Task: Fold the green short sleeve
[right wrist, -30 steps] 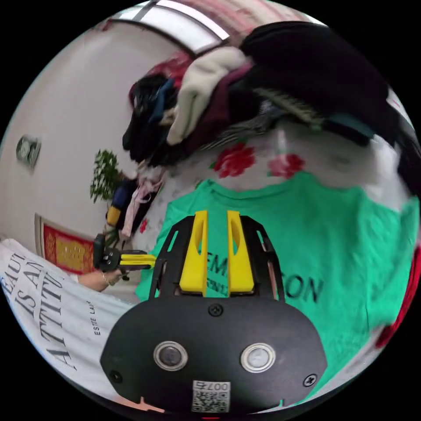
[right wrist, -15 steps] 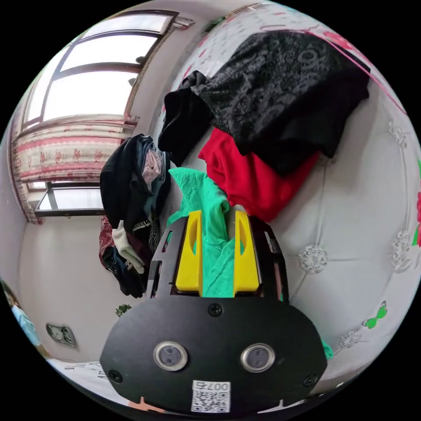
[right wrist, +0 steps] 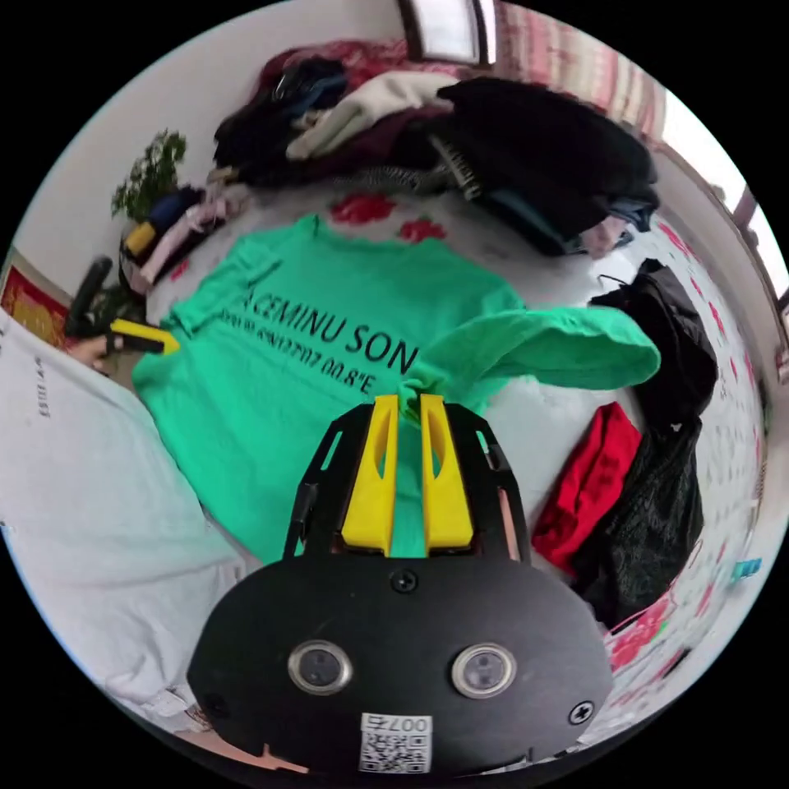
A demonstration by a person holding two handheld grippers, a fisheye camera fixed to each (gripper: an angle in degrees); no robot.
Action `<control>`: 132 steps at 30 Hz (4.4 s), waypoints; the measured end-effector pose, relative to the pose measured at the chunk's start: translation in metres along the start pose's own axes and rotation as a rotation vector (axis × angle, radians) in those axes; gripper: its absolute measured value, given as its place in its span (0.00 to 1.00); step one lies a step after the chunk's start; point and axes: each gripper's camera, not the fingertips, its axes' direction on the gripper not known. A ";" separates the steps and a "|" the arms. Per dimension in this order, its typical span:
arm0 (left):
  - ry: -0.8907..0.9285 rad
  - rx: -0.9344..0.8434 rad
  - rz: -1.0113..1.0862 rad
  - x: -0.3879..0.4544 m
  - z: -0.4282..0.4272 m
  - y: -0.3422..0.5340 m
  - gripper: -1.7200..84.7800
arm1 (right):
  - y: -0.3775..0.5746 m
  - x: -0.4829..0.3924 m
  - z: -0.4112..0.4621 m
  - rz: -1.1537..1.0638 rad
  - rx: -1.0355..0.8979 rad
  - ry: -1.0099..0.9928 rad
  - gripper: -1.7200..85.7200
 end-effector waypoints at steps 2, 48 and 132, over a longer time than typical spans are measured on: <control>0.007 0.003 0.010 0.002 0.000 -0.005 0.01 | 0.005 0.000 0.005 0.066 -0.008 0.015 0.07; 0.030 -0.206 0.534 0.061 0.070 -0.108 0.01 | 0.063 0.046 0.019 0.484 0.035 -0.252 0.03; -0.003 0.338 -0.477 -0.253 -0.115 0.019 0.08 | 0.082 0.088 -0.011 1.084 0.350 -0.513 0.09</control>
